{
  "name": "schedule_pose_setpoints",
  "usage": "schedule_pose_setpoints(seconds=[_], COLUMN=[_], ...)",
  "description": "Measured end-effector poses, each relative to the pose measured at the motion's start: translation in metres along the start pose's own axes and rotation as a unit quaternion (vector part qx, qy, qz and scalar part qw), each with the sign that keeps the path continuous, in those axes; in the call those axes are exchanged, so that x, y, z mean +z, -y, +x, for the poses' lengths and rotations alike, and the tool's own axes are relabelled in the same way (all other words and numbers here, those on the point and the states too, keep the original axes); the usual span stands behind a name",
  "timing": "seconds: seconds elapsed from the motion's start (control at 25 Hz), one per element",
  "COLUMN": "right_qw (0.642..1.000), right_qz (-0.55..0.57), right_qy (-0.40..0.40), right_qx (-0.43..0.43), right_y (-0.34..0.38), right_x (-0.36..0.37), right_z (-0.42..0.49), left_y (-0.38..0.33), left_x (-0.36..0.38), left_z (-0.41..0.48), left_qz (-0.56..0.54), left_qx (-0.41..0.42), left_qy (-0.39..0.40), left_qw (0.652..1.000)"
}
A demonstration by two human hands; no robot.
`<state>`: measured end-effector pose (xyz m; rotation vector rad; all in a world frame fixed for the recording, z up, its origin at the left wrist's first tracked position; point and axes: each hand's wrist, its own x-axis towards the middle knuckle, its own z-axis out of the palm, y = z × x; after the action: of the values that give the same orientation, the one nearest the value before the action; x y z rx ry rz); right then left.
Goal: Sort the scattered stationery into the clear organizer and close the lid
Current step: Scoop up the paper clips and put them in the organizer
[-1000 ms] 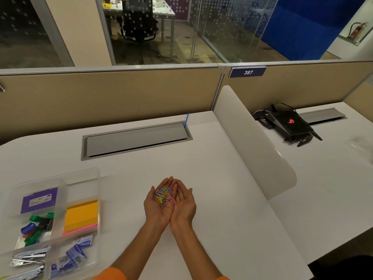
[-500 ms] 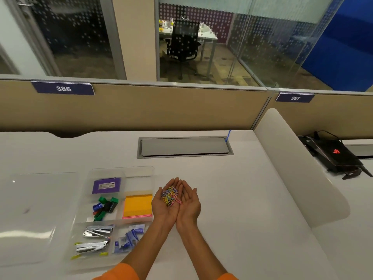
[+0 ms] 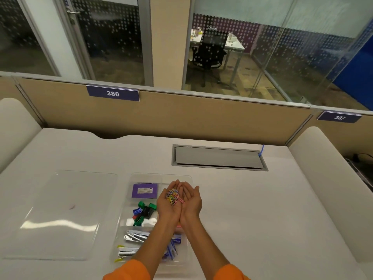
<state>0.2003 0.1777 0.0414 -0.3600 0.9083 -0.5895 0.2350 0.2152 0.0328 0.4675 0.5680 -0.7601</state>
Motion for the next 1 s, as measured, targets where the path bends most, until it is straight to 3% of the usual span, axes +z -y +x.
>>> schedule_pose_setpoints(seconds=[0.24, 0.48, 0.88, 1.0], right_qw=[0.997, 0.993, 0.99, 0.981], right_qz=[-0.064, -0.097, -0.127, -0.188], right_qy=[-0.042, -0.06, -0.052, -0.043], right_qx=[0.012, 0.027, 0.031, -0.015], right_y=[-0.011, -0.011, -0.008, -0.007], right_x=[0.015, 0.02, 0.021, 0.021], right_z=[0.014, 0.018, 0.021, 0.019], left_y=[-0.016, -0.022, -0.027, -0.025], left_x=[0.005, 0.012, 0.017, 0.01], left_z=[0.014, 0.021, 0.019, 0.02], left_qz=[0.074, 0.074, 0.065, 0.15], left_qx=[-0.003, -0.048, -0.046, -0.008], left_qy=[-0.069, -0.102, -0.078, -0.061], left_qw=[0.995, 0.991, 0.994, 0.987])
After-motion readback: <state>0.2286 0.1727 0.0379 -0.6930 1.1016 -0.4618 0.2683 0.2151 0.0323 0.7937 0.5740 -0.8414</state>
